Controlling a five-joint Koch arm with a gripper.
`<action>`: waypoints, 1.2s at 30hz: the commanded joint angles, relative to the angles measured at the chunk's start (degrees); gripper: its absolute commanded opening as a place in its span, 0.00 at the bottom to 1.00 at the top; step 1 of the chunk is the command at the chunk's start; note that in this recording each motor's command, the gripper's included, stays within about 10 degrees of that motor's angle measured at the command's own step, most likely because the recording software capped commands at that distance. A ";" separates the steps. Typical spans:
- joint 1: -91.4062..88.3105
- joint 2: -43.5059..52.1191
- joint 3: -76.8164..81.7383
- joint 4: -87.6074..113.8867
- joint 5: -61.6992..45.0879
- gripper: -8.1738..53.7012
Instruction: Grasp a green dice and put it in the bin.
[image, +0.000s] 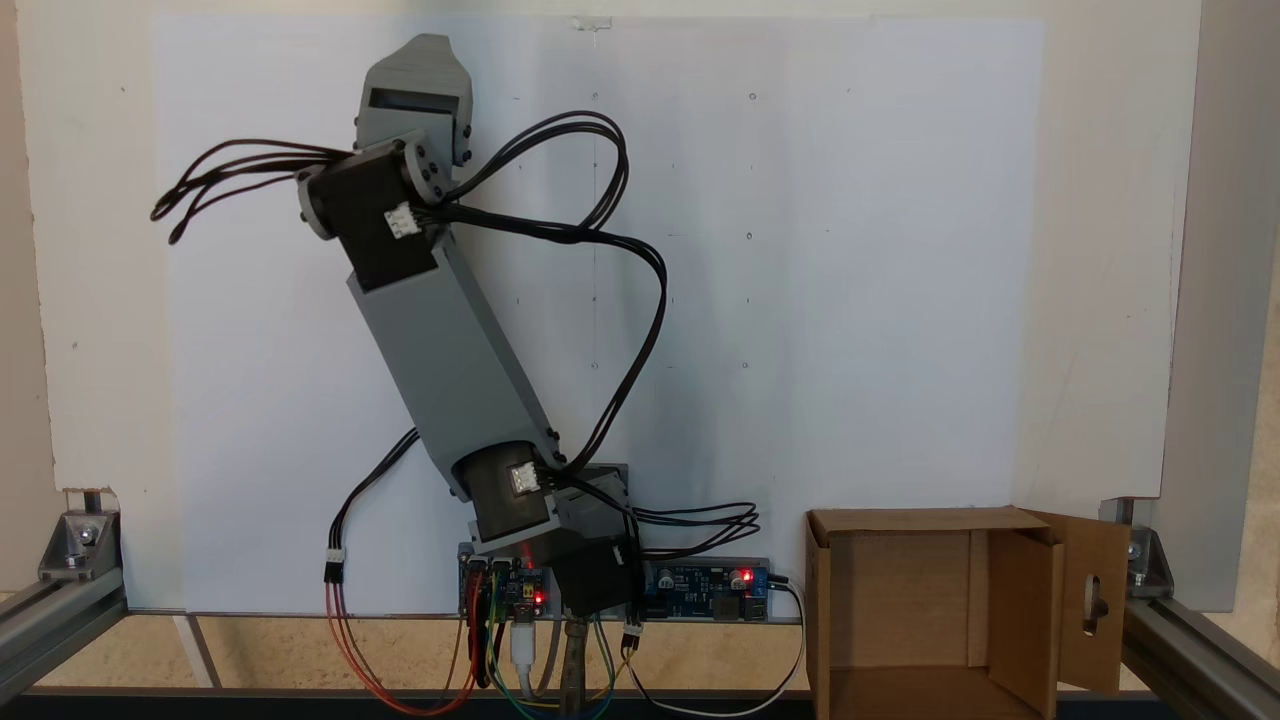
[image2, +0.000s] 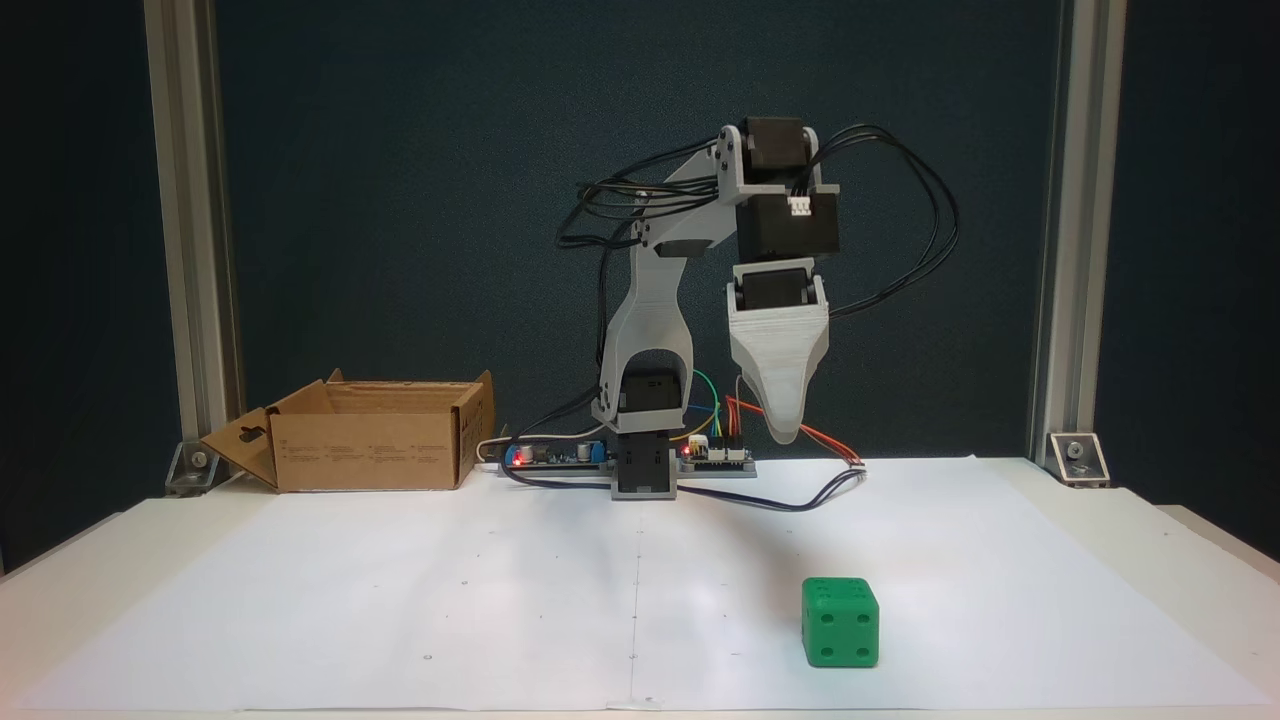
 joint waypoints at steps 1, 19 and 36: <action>-0.88 0.62 -4.13 0.70 3.96 0.85; -2.99 -5.10 -8.53 0.44 5.01 0.86; -3.08 -7.12 -8.53 -0.35 5.01 0.86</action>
